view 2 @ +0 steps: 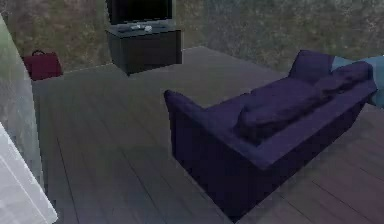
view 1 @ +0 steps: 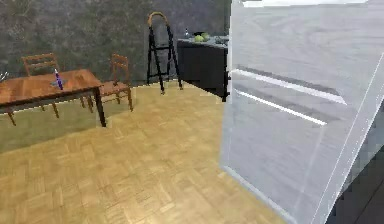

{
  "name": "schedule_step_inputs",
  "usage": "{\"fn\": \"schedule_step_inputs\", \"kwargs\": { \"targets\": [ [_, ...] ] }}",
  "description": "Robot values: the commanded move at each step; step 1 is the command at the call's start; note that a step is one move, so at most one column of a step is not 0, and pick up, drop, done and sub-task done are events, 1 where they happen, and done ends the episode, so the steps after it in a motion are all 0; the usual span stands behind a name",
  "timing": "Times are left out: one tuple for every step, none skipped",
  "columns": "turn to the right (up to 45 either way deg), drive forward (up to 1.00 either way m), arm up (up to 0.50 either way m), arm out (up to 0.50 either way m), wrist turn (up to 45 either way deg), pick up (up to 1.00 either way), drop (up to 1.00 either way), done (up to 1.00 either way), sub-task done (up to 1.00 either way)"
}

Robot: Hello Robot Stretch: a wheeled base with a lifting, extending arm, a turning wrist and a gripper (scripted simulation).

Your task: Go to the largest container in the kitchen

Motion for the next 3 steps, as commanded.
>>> {"fn": "schedule_step_inputs", "kwargs": {
  "targets": [
    [-30.0,0.00,0.00,0.00,0.0,0.00,0.00,0.00,0.00],
    [0.0,1.00,0.00,0.00,0.0,0.00,0.00,0.00,0.00],
    [-6.0,0.00,0.00,0.00,0.0,0.00,0.00,0.00,0.00]
  ]
}}
